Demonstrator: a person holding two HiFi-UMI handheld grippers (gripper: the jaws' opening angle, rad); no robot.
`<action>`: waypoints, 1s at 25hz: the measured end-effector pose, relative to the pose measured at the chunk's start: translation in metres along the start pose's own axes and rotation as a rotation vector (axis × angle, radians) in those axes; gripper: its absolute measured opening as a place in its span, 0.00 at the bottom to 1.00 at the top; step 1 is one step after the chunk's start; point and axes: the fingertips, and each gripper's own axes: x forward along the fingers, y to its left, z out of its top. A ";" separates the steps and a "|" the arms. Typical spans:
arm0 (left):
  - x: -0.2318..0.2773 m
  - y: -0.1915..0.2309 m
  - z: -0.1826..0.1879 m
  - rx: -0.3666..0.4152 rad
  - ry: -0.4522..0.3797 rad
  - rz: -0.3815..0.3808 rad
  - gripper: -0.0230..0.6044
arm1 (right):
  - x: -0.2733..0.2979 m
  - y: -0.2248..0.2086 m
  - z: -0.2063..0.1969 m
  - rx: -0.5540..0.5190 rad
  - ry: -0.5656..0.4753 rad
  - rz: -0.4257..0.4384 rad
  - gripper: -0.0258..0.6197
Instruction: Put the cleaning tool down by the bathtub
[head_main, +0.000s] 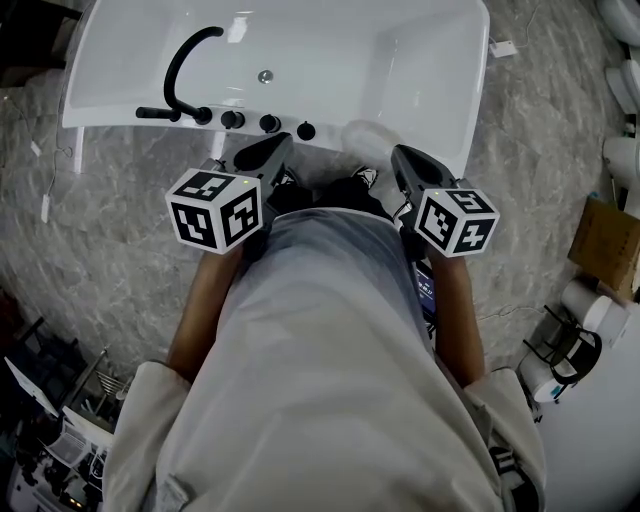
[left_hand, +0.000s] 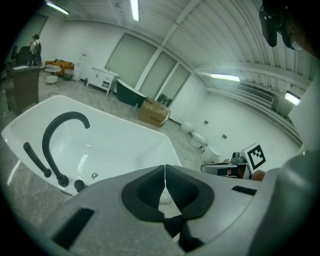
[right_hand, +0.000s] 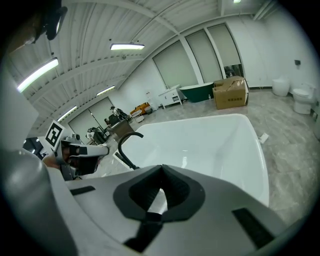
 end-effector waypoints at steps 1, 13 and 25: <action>-0.001 0.001 0.000 0.001 -0.002 0.000 0.05 | -0.001 0.001 0.000 0.005 -0.003 -0.002 0.06; -0.010 0.007 0.011 -0.007 -0.027 -0.023 0.05 | -0.007 0.012 0.014 0.037 -0.040 -0.014 0.06; -0.005 0.006 0.003 -0.009 0.005 -0.055 0.05 | 0.004 0.038 0.004 0.090 0.037 0.057 0.06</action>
